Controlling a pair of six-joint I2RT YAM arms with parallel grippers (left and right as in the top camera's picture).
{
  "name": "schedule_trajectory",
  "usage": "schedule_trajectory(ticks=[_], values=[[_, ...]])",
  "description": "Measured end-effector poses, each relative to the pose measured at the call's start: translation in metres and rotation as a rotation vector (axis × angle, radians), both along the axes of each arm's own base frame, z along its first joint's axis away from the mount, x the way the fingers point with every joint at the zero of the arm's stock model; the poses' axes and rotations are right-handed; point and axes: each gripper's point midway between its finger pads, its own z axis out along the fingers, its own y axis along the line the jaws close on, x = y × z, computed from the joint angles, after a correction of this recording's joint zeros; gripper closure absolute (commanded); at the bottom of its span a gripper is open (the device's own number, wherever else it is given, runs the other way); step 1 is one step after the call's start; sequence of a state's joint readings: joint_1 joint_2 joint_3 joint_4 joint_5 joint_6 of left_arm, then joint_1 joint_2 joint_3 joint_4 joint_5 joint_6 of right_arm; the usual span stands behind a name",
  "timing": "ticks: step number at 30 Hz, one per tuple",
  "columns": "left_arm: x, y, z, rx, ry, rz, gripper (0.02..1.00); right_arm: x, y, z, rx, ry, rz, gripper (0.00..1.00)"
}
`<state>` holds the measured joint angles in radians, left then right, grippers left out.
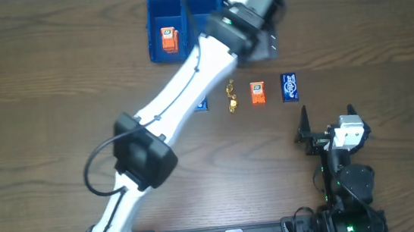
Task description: Sort Candies Into Trays
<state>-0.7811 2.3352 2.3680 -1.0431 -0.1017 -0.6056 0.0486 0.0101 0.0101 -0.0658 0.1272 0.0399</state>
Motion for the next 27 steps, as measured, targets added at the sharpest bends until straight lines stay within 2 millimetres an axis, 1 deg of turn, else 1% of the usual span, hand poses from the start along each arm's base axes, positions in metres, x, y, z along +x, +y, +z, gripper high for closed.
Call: schedule_trajectory(ticks=[2,4,8,10,14,17,22,24,25,27], values=[[-0.019,-0.022,-0.024,0.009,0.047,-0.015,0.104,0.000,0.000,0.000,0.000,0.000,0.000,0.001],[-0.030,-0.032,-0.052,0.025,0.099,-0.016,0.106,0.000,0.000,0.000,0.000,0.000,0.000,0.001],[-0.039,-0.037,-0.094,0.052,0.179,-0.002,0.115,0.000,0.000,0.000,0.000,0.000,0.000,0.003],[-0.041,-0.037,-0.106,0.058,0.202,0.006,0.117,0.000,0.000,0.000,0.000,0.000,0.000,0.001],[-0.043,-0.040,-0.108,0.042,0.220,0.014,0.123,0.000,0.000,0.000,0.000,0.000,0.000,0.001],[-0.045,-0.042,-0.113,0.035,0.239,0.016,0.128,0.000,0.000,0.000,0.000,0.000,0.000,0.001],[-0.051,-0.041,-0.140,0.055,0.292,0.021,0.141,0.000,0.000,0.000,0.000,0.000,0.000,0.001],[-0.053,-0.041,-0.147,0.061,0.305,0.022,0.159,0.000,0.000,0.000,0.000,0.000,0.000,0.001],[-0.053,-0.041,-0.147,0.061,0.306,0.022,0.172,0.000,0.000,0.000,0.000,0.000,0.000,0.003],[-0.054,-0.042,-0.147,0.057,0.309,0.024,0.244,0.000,0.000,0.000,0.000,0.000,0.000,0.001]])
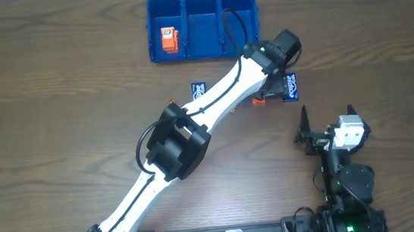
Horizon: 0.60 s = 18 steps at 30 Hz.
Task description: Sort Candies Into Trays
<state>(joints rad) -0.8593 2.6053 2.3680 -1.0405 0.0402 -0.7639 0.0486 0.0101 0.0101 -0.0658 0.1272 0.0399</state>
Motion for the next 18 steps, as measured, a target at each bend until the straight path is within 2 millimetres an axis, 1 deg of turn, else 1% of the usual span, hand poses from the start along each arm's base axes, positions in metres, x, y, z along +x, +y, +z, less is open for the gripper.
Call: schedule_trajectory(ticks=[3,4,6,9,11,18], values=[[-0.0009,-0.0008,0.0000,-0.006,0.007,0.009,0.373,0.0000,0.0001,0.0000,0.000,0.000,0.000,0.001],[-0.0009,-0.0008,0.0000,-0.006,0.007,0.011,0.467,0.0000,0.0000,0.0000,0.000,0.000,0.000,0.001],[-0.0009,-0.0008,0.0000,-0.007,0.008,0.018,0.518,0.0000,0.0000,0.0000,0.000,0.000,0.000,0.001],[-0.0010,-0.0009,0.0000,-0.008,0.009,0.018,0.577,0.0000,0.0001,0.0000,0.000,0.000,0.000,0.003],[-0.0011,-0.0007,-0.0001,-0.007,0.009,0.019,0.599,0.0000,0.0001,0.0000,0.000,0.000,0.000,0.001],[-0.0015,-0.0001,-0.0002,-0.005,0.011,0.020,0.630,0.0000,0.0001,0.0000,0.000,0.000,0.000,0.001]])
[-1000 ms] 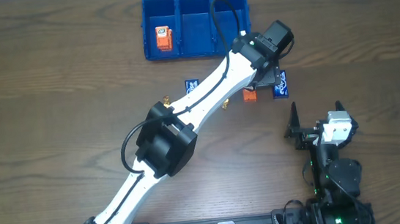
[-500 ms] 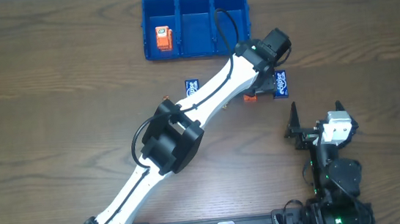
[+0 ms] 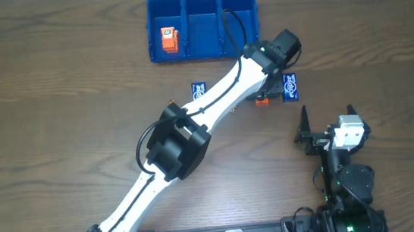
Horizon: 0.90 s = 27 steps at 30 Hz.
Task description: Sort Candies Into Trays
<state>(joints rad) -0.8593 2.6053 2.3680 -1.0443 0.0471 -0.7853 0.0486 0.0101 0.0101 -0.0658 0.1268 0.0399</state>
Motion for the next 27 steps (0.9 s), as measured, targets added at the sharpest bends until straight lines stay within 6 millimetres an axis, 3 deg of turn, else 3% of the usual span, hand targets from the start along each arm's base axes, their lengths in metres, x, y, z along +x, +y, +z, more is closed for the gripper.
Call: schedule_trajectory(ticks=[13,17,19,22,26,27], values=[[0.001,0.001,0.000,0.003,-0.004,0.002,0.682,0.000,0.000,0.000,0.000,0.000,0.000,0.001],[0.011,0.008,0.011,0.017,-0.044,0.012,0.684,0.000,0.000,0.000,0.000,0.000,0.000,0.001],[0.022,0.016,0.030,0.016,-0.088,0.019,0.687,0.000,0.000,0.000,0.000,0.000,0.000,0.001],[0.046,0.037,0.088,-0.013,-0.199,0.047,0.693,0.000,0.000,0.000,0.000,0.000,0.000,0.001],[0.079,0.085,0.174,-0.047,-0.357,0.108,0.704,0.000,0.000,0.000,0.000,0.000,0.000,0.001],[0.090,0.107,0.200,-0.053,-0.407,0.133,0.704,0.000,0.000,0.000,0.000,0.000,0.000,0.003]])
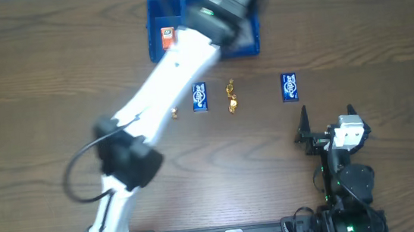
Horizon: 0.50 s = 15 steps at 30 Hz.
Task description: Sort Candies Into Trays
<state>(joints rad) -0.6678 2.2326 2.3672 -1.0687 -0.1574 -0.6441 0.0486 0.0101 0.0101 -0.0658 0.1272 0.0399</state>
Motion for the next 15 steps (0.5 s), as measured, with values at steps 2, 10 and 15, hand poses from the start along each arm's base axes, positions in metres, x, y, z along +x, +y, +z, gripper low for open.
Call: schedule_trajectory(ticks=[2,10,15], values=[[0.018,0.037,0.031,-0.003,-0.063,0.046,0.706,0.000,0.000,0.000,0.000,0.000,0.000,0.001],[0.065,0.135,0.025,0.057,-0.058,0.145,0.711,0.000,0.000,0.000,0.000,0.000,0.000,0.001],[0.074,0.143,-0.001,0.100,-0.013,0.094,0.709,0.000,0.000,0.000,0.000,0.000,0.000,0.001]])
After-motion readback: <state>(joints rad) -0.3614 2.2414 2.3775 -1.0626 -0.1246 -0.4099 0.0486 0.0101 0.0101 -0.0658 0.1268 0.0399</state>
